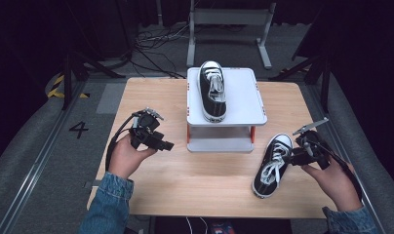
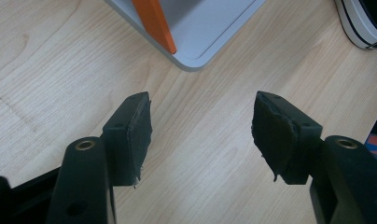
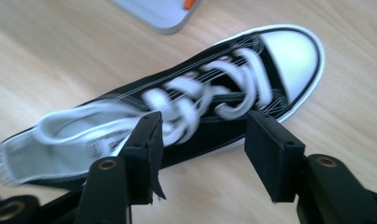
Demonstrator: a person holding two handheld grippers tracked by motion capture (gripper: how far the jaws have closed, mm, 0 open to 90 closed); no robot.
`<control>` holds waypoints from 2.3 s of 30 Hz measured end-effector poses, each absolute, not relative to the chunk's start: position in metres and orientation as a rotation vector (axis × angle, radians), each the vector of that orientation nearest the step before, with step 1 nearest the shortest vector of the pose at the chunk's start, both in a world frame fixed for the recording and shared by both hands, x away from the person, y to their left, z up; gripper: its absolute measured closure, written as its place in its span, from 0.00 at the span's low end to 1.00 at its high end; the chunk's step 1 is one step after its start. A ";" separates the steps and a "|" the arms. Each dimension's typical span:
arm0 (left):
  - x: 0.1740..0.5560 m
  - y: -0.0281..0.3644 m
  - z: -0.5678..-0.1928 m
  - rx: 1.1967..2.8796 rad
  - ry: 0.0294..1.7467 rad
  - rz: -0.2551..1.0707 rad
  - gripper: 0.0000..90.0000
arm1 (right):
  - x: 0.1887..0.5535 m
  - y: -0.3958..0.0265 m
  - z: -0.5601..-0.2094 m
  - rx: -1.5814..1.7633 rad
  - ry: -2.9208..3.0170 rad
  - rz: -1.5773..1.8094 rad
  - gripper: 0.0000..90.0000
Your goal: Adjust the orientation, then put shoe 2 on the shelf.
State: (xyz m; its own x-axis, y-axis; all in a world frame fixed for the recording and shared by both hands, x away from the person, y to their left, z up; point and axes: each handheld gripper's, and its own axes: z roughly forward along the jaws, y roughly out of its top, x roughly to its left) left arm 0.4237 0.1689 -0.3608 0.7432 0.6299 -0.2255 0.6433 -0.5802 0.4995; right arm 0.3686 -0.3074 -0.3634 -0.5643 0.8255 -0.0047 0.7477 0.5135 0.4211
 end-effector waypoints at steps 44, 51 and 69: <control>0.424 0.192 -0.353 2.381 1.038 0.077 0.42 | 0.402 -0.311 -0.369 1.327 2.573 0.443 0.85; 0.422 0.199 -0.353 2.374 1.053 0.087 0.42 | 0.408 -0.315 -0.339 1.245 2.558 0.386 0.85; 0.415 0.209 -0.355 2.357 1.078 0.083 0.42 | 0.436 -0.327 -0.274 1.214 2.531 0.457 0.85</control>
